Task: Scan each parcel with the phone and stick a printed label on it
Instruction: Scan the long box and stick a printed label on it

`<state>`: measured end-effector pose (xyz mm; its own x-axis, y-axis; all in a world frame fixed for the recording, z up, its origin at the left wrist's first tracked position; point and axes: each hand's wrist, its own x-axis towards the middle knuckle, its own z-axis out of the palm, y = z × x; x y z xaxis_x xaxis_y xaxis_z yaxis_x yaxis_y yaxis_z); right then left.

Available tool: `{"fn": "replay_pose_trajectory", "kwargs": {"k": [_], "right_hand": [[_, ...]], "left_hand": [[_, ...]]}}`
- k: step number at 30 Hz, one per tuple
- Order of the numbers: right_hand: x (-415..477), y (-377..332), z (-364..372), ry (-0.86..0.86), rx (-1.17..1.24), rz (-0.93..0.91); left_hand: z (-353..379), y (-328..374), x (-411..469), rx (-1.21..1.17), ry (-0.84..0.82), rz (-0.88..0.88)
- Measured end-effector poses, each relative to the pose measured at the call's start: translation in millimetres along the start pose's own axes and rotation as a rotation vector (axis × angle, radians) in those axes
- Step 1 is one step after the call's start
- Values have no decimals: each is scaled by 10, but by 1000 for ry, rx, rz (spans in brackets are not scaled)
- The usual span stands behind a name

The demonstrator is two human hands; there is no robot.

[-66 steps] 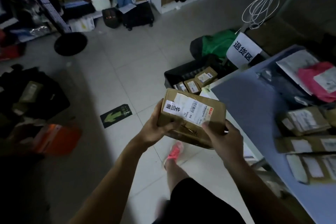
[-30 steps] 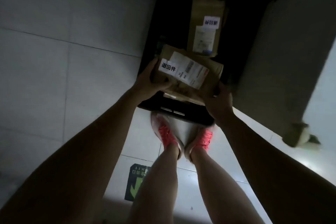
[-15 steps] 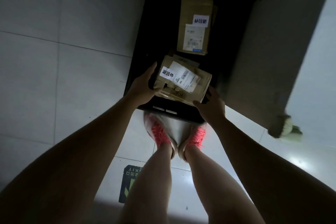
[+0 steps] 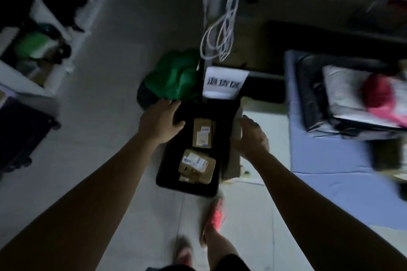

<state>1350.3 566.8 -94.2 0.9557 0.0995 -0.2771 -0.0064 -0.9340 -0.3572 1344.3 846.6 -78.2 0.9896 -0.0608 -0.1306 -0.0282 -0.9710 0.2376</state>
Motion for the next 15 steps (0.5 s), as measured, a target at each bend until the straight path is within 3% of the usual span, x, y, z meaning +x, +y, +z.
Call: {"fn": "replay_pose_trajectory", "kwargs": {"k": [6, 15], "right_hand": [[-964, 327, -1371, 196, -108, 61], [-2104, 1646, -2391, 322, -61, 245]], "left_hand": [[-1042, 1247, -190, -56, 141, 230], [-1210, 3107, -578, 127, 189, 511]]}}
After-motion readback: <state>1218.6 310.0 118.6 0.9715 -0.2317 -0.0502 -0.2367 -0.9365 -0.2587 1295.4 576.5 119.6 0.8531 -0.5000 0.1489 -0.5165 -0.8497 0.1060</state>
